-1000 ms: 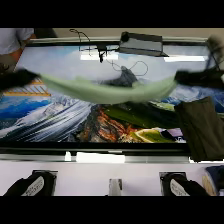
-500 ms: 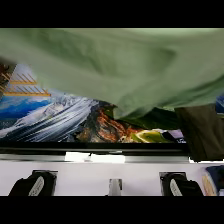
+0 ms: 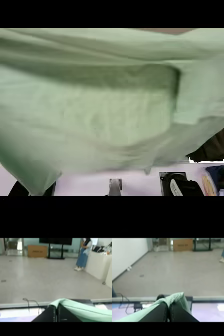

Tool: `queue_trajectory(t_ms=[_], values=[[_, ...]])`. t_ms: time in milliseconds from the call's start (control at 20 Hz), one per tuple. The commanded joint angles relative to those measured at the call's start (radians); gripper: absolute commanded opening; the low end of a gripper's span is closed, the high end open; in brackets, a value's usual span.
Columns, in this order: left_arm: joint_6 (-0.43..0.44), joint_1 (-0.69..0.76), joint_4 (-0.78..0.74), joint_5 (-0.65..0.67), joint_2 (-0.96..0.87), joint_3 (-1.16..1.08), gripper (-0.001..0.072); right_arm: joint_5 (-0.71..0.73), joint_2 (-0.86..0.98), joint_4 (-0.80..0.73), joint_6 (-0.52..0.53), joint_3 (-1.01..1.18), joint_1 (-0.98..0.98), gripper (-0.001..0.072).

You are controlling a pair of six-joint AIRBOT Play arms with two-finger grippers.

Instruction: Fold the shirts.

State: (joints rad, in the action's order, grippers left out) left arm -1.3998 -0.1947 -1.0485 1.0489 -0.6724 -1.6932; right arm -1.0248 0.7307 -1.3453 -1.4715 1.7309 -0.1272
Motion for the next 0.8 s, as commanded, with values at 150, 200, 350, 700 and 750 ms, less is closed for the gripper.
queue_trajectory(t_ms=[150, 200, 350, 700, 750], values=[[-0.026, 0.0, -0.052, 0.133, -0.182, 0.451, 0.004, -0.496, 0.436, 0.002, -0.005, -0.021, 0.011, 0.0023], [-0.026, 0.0, -0.052, 0.111, -0.223, 0.507, 0.004, -0.475, 0.518, -0.012, -0.02, -0.029, 0.031, 0.0023], [-0.026, 0.002, -0.05, 0.01, -0.38, 0.555, 0.004, -0.282, 0.734, -0.007, -0.104, -0.029, 0.116, 0.0024], [-0.026, 0.002, 0.075, -0.291, -0.616, 0.476, 0.004, 0.249, 0.884, 0.03, -0.243, -0.029, 0.162, 0.0024], [-0.026, 0.002, 0.09, -0.354, -0.637, 0.465, 0.004, 0.323, 0.884, 0.026, -0.243, -0.029, 0.162, 0.0024]])
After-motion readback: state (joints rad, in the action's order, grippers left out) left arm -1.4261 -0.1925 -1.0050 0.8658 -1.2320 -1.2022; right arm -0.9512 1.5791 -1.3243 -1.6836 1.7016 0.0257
